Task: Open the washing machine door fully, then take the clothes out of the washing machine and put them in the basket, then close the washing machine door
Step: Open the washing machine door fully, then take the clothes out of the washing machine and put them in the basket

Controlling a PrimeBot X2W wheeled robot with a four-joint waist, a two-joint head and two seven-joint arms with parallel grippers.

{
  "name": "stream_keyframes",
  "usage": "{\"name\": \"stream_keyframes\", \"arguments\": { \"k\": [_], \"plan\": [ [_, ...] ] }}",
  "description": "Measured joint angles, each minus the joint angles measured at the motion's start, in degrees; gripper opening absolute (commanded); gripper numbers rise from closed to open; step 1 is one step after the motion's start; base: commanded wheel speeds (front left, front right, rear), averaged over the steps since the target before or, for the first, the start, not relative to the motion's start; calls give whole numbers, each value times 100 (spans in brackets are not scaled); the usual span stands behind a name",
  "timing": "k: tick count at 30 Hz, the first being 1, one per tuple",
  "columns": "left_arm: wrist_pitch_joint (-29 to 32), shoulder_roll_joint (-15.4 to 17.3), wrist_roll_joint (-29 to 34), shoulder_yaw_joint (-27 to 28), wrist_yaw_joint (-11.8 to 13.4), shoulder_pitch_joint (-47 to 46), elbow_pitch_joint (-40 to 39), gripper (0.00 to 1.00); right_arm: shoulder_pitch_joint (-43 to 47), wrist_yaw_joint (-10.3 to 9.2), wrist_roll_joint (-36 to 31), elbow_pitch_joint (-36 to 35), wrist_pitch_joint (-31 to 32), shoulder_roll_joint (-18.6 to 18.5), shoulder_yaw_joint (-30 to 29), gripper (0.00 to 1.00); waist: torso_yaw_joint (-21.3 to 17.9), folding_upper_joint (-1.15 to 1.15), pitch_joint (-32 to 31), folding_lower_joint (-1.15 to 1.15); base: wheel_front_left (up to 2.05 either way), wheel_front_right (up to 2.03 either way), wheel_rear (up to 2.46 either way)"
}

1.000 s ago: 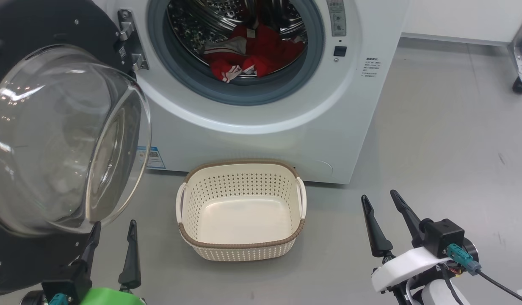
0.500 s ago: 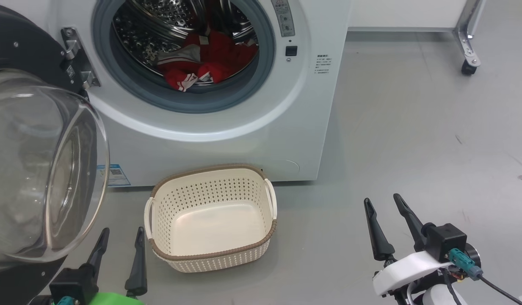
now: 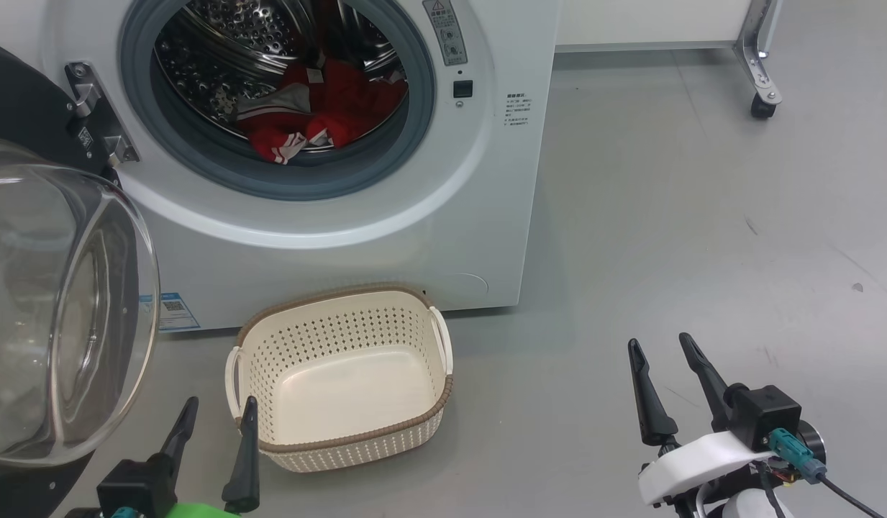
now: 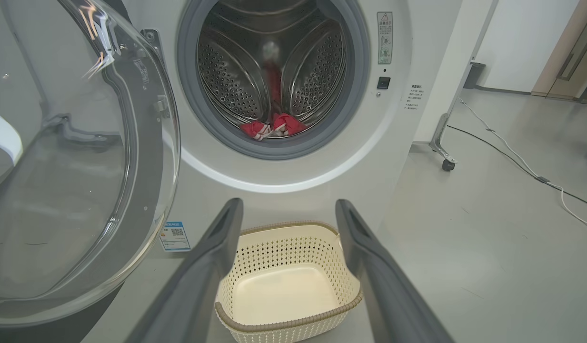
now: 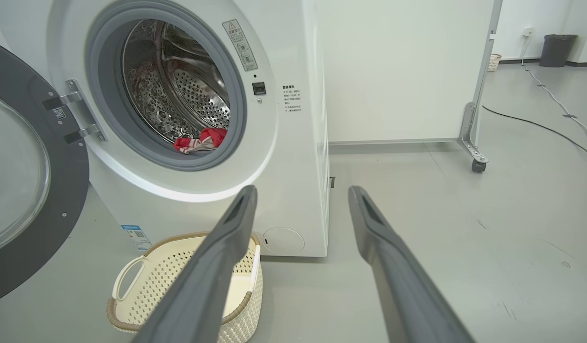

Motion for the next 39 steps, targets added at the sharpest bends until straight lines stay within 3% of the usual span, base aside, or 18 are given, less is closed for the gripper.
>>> {"name": "stream_keyframes", "arguments": {
  "k": [39],
  "plan": [
    [93, 1, 174, -4, 33, 1, -145, 100, 76, -26, 18, -85, 0, 0, 3, 100, -40, 0, 22, 0, 17, -17, 0]
  ]
}}
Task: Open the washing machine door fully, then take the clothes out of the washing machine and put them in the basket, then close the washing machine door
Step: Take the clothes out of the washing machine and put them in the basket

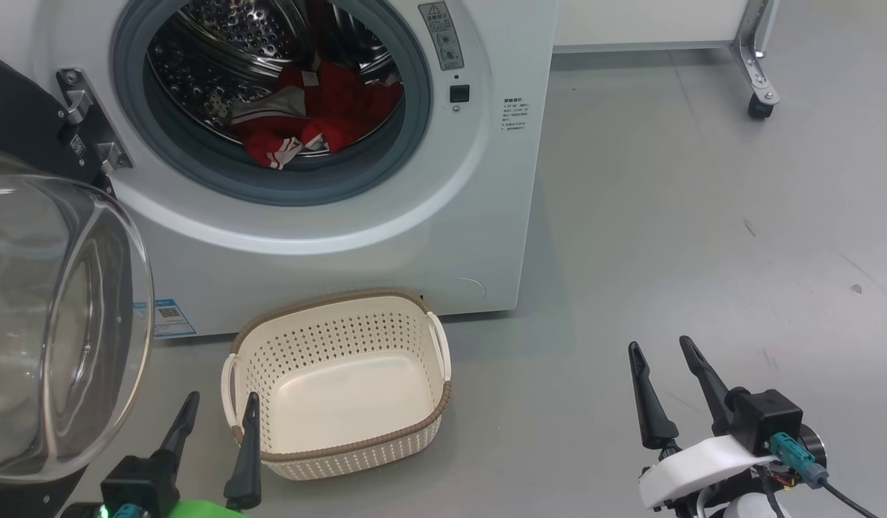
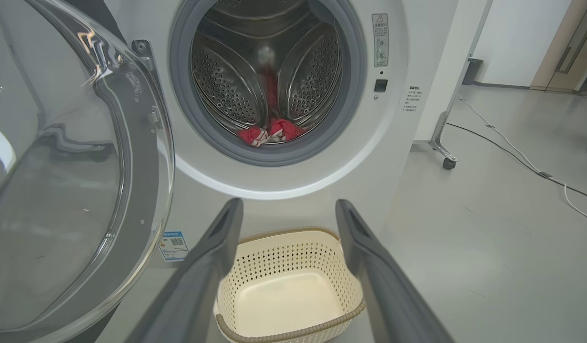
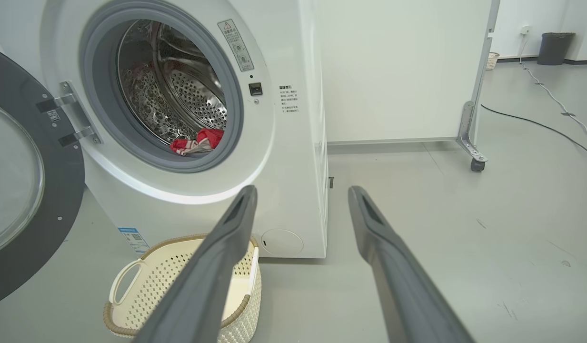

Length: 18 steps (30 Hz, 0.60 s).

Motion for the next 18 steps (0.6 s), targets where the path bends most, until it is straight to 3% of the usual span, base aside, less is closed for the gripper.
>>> {"name": "stream_keyframes", "arguments": {
  "k": [18],
  "plan": [
    [0, -7, -2, -58, -2, 0, -30, 100, 4, 2, 1, 1, 0, 0, 7, 100, -6, 0, -10, 0, 103, -103, 0]
  ]
}}
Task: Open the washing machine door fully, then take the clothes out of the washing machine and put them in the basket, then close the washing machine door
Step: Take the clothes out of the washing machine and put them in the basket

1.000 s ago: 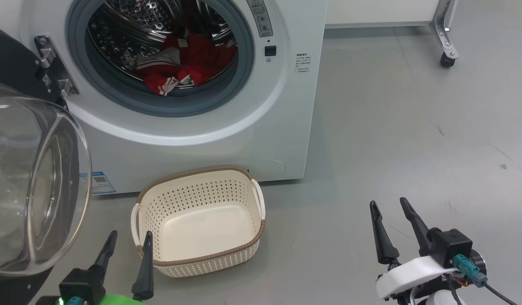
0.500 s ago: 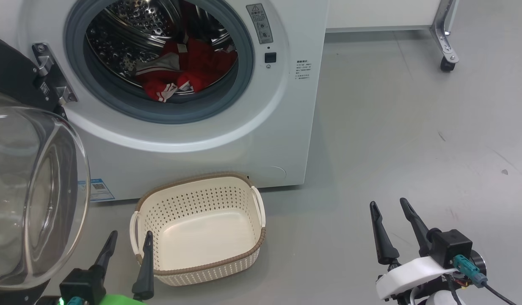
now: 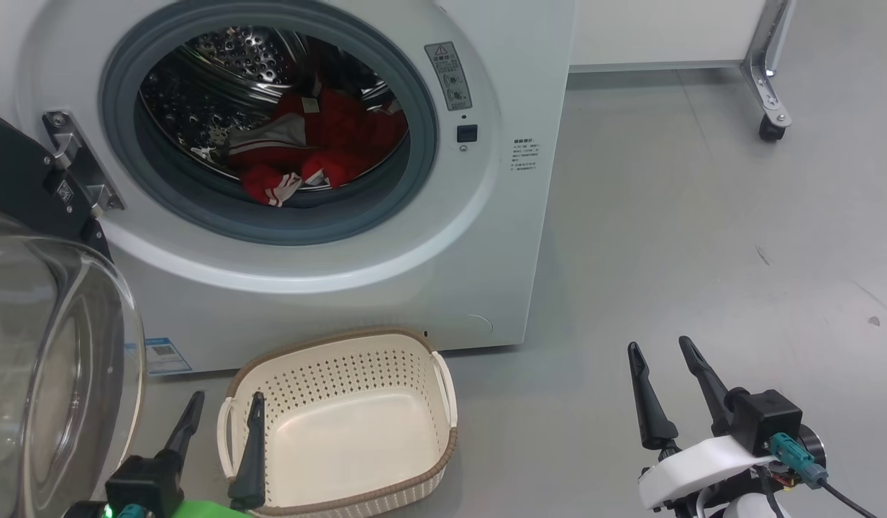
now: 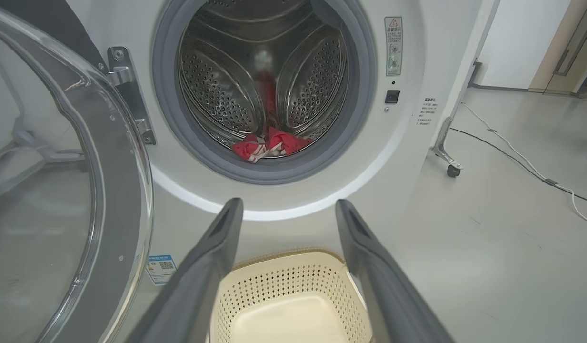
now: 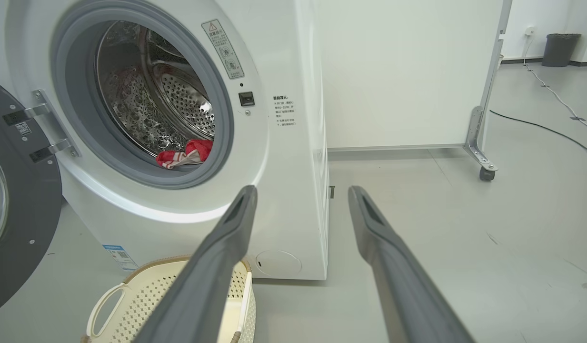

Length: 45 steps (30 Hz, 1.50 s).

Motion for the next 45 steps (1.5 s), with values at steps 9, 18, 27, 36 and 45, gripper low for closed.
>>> {"name": "stream_keyframes", "arguments": {
  "k": [9, 18, 27, 36, 45],
  "plan": [
    [0, 2, 2, 82, 10, 0, 4, 100, 0, 0, 24, 2, 0, 0, 5, 100, 8, 0, -6, 0, 76, -76, 0],
    [1, 1, 15, 132, 52, 0, 11, 100, 0, 1, 25, 9, 0, 0, 36, 100, 5, 0, -4, 0, 41, -41, 0],
    [33, 1, 70, 136, 70, 0, 41, 100, 0, 1, 25, 14, 0, 0, 51, 100, 8, 0, -6, 0, 7, -7, 0],
    [37, 1, 162, 136, 78, 0, 91, 100, 0, 2, 25, 35, 0, 0, 51, 100, 21, 0, -19, 0, 0, 0, 0],
    [56, 1, 237, 149, 87, -1, 100, 100, -1, 2, 25, 18, 0, 0, 55, 100, 19, 0, 35, 0, 0, 0, 0]
  ]
}}
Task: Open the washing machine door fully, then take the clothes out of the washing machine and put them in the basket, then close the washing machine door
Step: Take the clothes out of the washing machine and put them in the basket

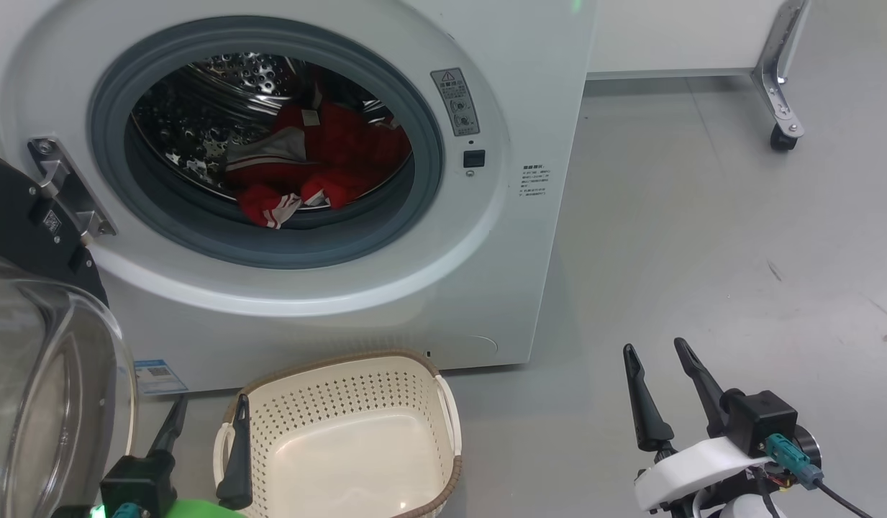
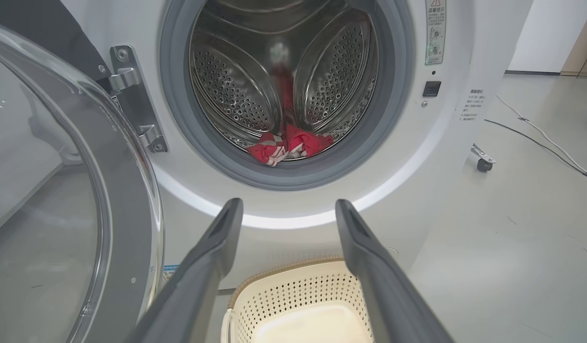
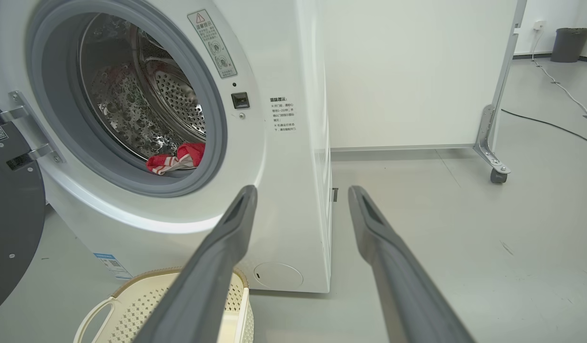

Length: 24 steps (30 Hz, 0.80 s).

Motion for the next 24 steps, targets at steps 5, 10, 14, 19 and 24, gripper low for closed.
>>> {"name": "stream_keyframes", "arguments": {
  "k": [5, 10, 14, 19, 24],
  "plan": [
    [45, -7, 37, 19, 25, -15, -3, 100, -1, 1, -4, -74, 0, 0, 18, 100, -15, 0, 132, 0, 0, 0, 0],
    [85, -16, 76, 15, 37, -265, 5, 100, -24, 1, -40, -141, 0, 0, 44, 100, -22, 0, 350, 0, 0, 0, 0],
    [146, -22, 76, 14, 37, -545, 78, 100, -120, 0, -58, -194, 0, 0, 67, 100, -38, 0, 576, 0, 0, 0, 0],
    [213, -21, 76, 7, 35, -1046, 189, 100, -325, -1, -138, -292, 0, -1, 66, 100, -64, 0, 919, 0, 0, 0, 0],
    [327, 0, 75, 9, -41, -1588, 417, 100, -560, -2, -148, -392, 0, -2, 97, 100, -95, 0, 1297, 0, 0, 0, 0]
  ]
}}
